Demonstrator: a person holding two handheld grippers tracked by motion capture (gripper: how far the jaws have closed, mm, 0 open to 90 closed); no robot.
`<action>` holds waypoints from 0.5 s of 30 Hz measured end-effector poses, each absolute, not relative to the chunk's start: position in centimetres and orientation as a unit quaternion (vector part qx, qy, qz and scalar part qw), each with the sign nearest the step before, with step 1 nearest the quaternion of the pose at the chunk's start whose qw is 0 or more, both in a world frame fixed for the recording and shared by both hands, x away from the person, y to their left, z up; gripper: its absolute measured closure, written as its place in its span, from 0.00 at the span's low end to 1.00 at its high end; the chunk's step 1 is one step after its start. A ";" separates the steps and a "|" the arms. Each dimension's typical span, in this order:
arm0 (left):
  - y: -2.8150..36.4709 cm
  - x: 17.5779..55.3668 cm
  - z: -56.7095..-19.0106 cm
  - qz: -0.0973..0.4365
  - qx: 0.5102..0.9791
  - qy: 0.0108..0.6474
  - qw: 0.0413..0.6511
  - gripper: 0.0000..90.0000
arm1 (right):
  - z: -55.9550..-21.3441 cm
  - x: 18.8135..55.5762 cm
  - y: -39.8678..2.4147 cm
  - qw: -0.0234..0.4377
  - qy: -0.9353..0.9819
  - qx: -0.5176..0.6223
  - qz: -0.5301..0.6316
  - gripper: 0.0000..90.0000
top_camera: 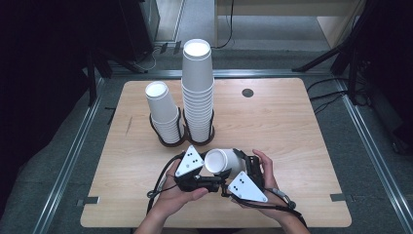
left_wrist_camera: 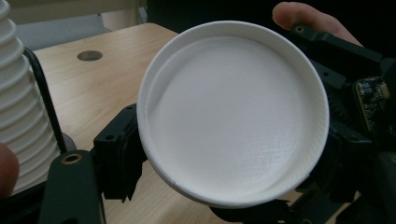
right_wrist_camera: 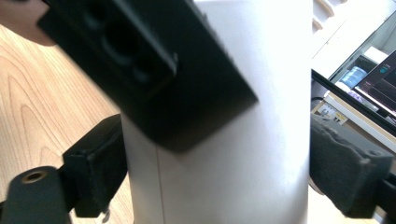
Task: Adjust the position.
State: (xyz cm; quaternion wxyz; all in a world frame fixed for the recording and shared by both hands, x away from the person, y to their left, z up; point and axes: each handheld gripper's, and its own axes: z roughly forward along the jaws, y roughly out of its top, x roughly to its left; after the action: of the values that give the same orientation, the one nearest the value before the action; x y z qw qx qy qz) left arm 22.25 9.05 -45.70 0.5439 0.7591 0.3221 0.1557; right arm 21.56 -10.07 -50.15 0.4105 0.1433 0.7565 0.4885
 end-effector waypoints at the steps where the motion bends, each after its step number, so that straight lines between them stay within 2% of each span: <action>1: 9.1 22.2 -45.7 0.156 0.759 0.322 0.544 0.26 | -50.1 21.6 -10.1 0.411 0.756 0.143 0.489 0.09; 5: 9.7 22.5 -45.8 0.169 0.743 0.337 0.553 0.26 | -49.9 21.6 -10.3 0.408 0.753 0.157 0.491 0.04; 15: 10.8 23.0 -46.7 0.218 0.701 0.362 0.574 0.26 | -49.4 21.0 -12.2 0.396 0.752 0.186 0.492 0.03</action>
State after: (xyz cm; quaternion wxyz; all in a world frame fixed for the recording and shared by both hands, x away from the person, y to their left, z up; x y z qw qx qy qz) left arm 22.96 10.85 -46.69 0.5739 0.7012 0.3623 0.2184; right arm 20.95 -12.16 -49.37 0.3962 0.1860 0.7524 0.4923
